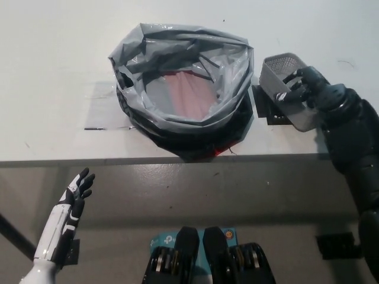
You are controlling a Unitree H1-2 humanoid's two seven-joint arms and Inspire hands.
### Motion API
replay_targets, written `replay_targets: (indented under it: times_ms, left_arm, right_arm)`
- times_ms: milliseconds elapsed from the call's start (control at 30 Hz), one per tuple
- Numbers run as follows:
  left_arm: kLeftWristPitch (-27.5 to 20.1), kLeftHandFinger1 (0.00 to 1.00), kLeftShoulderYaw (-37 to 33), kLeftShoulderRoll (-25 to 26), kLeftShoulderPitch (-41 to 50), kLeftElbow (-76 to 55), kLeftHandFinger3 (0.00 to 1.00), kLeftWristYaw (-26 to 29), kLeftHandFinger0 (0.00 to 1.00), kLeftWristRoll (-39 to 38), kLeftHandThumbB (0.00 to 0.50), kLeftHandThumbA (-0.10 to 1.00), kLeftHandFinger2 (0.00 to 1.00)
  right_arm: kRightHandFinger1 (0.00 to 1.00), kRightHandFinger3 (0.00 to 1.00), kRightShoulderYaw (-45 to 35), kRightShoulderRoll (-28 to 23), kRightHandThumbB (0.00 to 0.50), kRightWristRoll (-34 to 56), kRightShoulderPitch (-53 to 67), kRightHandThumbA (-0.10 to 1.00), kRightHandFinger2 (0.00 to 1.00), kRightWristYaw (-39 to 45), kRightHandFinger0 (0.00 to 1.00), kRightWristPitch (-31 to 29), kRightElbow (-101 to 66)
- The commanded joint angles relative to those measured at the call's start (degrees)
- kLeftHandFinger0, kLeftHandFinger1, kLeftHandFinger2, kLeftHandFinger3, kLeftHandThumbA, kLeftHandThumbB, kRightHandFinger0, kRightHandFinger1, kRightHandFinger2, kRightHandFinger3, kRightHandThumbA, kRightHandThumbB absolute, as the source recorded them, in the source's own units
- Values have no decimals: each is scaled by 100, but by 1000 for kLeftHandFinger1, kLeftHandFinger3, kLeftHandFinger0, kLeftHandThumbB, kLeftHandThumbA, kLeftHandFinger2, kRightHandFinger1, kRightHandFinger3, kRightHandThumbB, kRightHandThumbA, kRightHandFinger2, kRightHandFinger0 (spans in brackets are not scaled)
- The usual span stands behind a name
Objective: Use the right hand to pick up a small rectangular container and put it into a plastic bag and lift the bag
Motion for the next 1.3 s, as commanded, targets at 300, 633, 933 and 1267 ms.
replay_targets:
  times_ms: [300, 633, 933, 1267]
  left_arm:
    - [-30, 1000, 48, 130, -114, -101, 1000, -83, 984, -128, 214, 1000, 1000]
    - [-11, 1000, 59, 122, -107, -113, 1000, -64, 940, -121, 210, 1000, 1000]
    - [-106, 972, 54, 112, -46, -56, 1000, -38, 918, -84, 189, 1000, 1000]
    - [-286, 918, 36, 143, -10, 26, 1000, -39, 887, -27, 180, 1000, 1000]
  right_arm:
    - [135, 841, -3512, -433, 154, 4167, -1044, -100, 612, 1554, 0, 732, 958]
    - [143, 1000, -4365, -772, 121, 4637, -1164, -100, 680, 1773, 0, 732, 1333]
    - [95, 1000, -4519, -731, 106, 4986, -1290, -100, 712, 1844, 0, 732, 1051]
    - [135, 1000, -3962, -535, 90, 5844, -1187, -100, 766, 1966, 0, 732, 242]
